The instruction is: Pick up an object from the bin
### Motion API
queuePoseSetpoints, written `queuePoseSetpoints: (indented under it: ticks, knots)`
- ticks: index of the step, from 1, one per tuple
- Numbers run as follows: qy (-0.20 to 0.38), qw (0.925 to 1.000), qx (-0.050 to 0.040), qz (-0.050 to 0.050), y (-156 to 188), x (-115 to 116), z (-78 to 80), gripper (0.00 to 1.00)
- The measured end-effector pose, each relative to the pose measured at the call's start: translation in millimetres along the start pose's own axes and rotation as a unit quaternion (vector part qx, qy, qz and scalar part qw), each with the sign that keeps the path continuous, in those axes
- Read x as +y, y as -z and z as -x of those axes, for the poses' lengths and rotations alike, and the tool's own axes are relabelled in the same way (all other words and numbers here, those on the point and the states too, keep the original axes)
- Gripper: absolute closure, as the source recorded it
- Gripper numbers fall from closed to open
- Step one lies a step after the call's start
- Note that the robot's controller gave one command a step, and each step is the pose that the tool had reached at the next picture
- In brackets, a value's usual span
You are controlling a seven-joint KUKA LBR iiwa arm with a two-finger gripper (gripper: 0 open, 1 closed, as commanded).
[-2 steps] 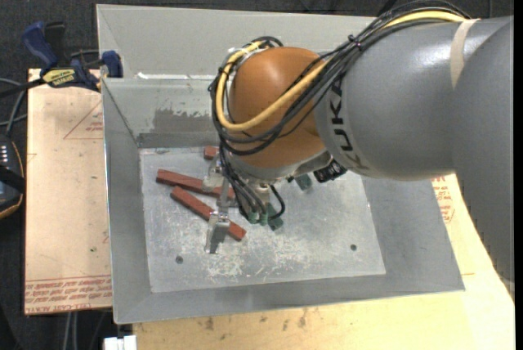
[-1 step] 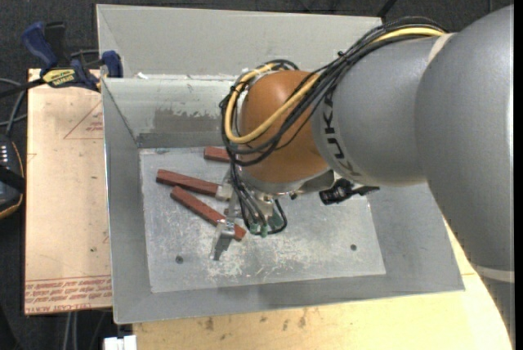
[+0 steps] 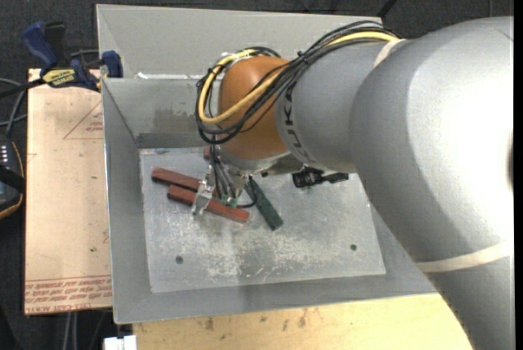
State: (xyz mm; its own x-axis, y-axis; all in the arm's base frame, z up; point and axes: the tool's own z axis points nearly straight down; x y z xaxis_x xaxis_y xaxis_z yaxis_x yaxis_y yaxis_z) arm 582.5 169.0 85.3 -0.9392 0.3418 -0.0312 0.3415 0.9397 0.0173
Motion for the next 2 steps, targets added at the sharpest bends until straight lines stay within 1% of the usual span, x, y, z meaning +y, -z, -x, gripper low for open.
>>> queuePoseSetpoints:
  ticks: [1,2]
  knots:
    - [0.0,1.0,0.0,0.0,0.1,0.3,-0.1,1.0]
    - [0.011,0.9999,0.0113,-0.005,167.9,-9.8,-5.5,1.0]
